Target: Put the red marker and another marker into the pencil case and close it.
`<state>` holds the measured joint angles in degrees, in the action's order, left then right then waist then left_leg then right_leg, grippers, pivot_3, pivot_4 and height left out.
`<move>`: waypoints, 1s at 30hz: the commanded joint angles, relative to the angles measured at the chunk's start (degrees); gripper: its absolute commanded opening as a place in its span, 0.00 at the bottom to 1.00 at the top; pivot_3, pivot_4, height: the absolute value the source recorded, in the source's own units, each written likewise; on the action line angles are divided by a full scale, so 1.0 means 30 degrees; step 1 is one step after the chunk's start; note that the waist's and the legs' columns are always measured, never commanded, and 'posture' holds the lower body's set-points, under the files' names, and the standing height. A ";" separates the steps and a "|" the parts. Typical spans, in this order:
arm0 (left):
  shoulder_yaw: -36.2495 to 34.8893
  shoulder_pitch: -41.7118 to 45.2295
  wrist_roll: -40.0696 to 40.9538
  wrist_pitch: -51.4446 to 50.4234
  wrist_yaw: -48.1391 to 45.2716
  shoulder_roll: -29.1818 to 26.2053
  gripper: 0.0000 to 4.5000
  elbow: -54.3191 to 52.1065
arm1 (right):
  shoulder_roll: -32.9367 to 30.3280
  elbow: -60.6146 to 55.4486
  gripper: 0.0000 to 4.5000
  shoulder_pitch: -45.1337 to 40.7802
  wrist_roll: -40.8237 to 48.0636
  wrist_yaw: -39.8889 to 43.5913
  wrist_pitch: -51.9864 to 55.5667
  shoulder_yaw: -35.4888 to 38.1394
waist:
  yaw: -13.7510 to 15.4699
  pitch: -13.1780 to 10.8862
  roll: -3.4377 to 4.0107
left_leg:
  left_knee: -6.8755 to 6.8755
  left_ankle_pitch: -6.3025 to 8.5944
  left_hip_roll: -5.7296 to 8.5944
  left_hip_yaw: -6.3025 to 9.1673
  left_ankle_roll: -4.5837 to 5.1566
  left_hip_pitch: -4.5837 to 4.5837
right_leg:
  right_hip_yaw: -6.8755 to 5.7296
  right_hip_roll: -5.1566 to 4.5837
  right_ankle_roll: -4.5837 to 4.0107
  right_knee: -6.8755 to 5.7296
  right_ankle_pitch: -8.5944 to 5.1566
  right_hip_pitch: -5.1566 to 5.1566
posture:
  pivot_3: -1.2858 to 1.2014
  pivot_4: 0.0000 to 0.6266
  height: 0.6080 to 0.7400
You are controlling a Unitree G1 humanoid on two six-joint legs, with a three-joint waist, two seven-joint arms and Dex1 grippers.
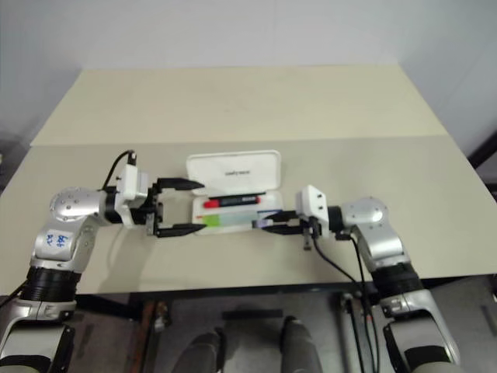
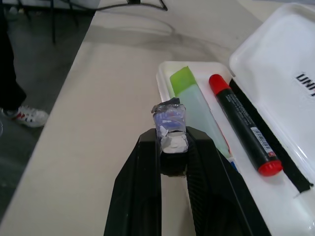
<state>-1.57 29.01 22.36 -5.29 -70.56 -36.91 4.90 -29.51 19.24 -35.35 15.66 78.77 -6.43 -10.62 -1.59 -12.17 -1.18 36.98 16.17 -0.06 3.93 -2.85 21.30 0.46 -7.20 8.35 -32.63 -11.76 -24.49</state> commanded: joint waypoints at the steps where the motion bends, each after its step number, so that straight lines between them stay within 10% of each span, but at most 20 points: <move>1: -0.0348 -0.0136 0.0258 0.0077 0.0219 -0.0176 1.00 -0.0904 | 0.0318 0.0953 0.08 -0.0743 -0.0175 0.0400 -0.0977 0.0126 | 0.0001 -0.0001 -0.0001 | -0.0002 0.0000 0.0000 0.0002 -0.0001 0.0002 | -0.0001 0.0000 0.0000 -0.0001 0.0000 -0.0001 | 0.52 0.24 1.00; 23: -0.0415 -0.0162 0.0329 -0.0290 0.0594 -0.0192 1.00 -0.1278 | 0.0753 0.7401 0.08 -0.3645 -0.1522 0.0574 -0.3608 0.0503 | -0.0074 0.0000 0.0000 | -0.0009 0.0011 0.0000 0.0002 -0.0014 -0.0002 | 0.0002 0.0002 0.0003 -0.0095 0.0002 -0.0006 | 0.52 0.24 1.00; 30: -0.0427 -0.0200 0.0353 -0.0362 0.0704 -0.0228 1.00 -0.1388 | 0.1235 0.7328 0.70 -0.3751 -0.1639 0.0018 -0.4094 0.0672 | -0.0072 -0.0001 0.0000 | -0.0006 0.0011 0.0000 0.0002 -0.0014 -0.0002 | 0.0002 0.0002 0.0004 -0.0094 0.0003 -0.0006 | 0.52 0.24 1.00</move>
<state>-1.56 27.94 22.38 -6.37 -68.78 -36.91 2.70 -25.93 42.03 -45.11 10.32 79.37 -17.36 -10.56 -1.80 -12.17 -1.18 36.96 16.20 -0.06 3.93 -2.90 21.29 0.46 -7.19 8.36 -32.91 -11.75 -24.51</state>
